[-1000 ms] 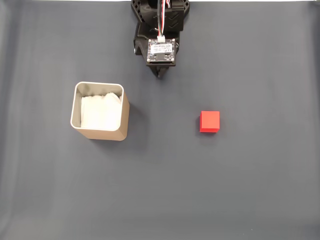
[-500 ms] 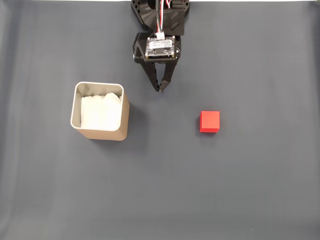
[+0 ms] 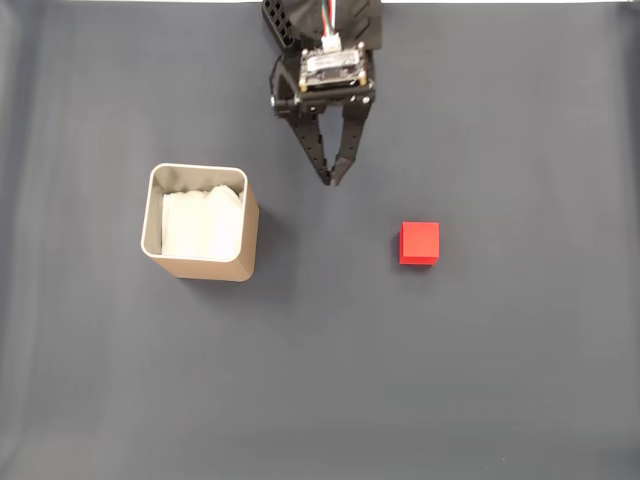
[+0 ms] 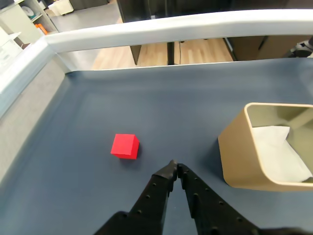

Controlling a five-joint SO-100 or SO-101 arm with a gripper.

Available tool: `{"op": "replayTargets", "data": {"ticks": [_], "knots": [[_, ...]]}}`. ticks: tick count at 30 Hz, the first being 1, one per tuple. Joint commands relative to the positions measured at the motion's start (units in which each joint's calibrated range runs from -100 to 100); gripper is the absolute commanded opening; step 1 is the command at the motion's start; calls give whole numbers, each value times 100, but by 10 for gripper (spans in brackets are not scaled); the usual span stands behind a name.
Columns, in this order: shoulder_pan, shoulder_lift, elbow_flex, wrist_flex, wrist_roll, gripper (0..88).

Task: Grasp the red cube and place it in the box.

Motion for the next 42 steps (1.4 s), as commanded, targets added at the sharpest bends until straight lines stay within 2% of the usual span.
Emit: {"op": "replayTargets", "data": {"ticks": [1,16,26,42], "knots": [[-115,447,-887,294,-15,2],[-896,2576,-3603,1943,-78,8],[-1429,3649,-4606,2977,-151,55],[-1542,4644,-5372,2780,-239,219]]}}
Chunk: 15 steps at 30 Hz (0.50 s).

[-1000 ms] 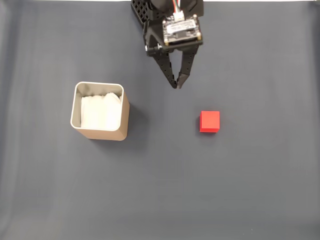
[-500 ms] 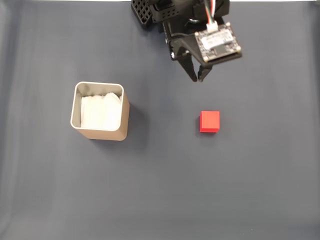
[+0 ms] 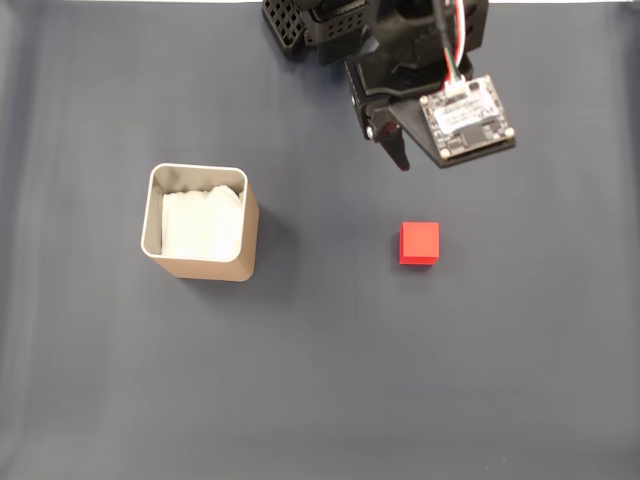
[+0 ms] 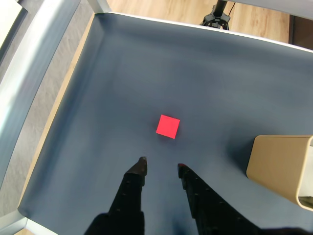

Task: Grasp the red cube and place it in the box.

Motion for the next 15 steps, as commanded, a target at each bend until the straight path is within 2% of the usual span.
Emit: {"op": "replayTargets", "data": {"ticks": [1,15], "knots": [[43,86,-353,-185,-54,226],[249,294,102,-1113,-54,300]]}}
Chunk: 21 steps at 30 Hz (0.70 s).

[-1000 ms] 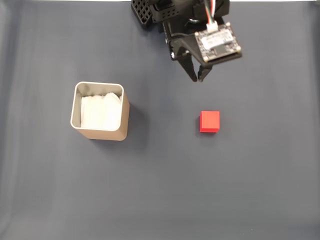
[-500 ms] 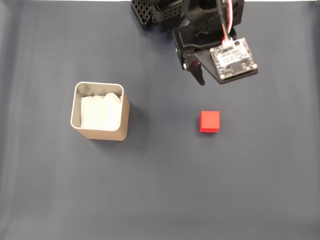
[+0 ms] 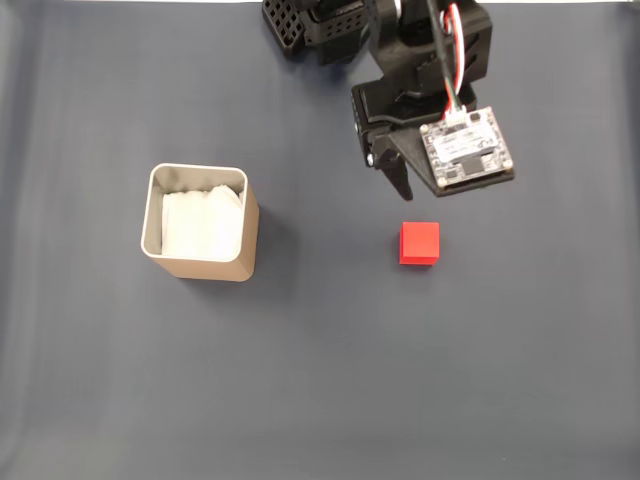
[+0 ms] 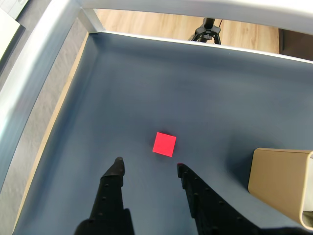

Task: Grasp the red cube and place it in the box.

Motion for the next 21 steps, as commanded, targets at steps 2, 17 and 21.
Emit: {"op": "replayTargets", "data": {"ticks": [2,17,21], "knots": [[75,-105,285,-334,-5,309],[210,-226,1369,-1204,-10,336],[239,-209,1433,-1376,-15,338]]}}
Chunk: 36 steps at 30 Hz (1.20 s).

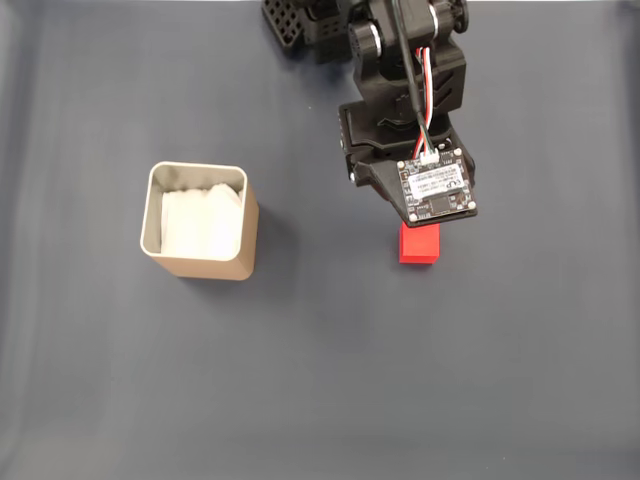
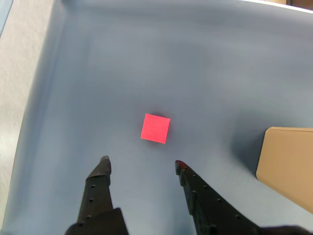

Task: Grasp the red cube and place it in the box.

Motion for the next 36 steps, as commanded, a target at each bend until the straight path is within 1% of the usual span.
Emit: {"op": "replayTargets", "data": {"ticks": [1,18,36], "knots": [[73,-129,-24,-166,5,338],[307,200,322,-1225,156,365],[321,191,1234,-2095,142,366]]}}
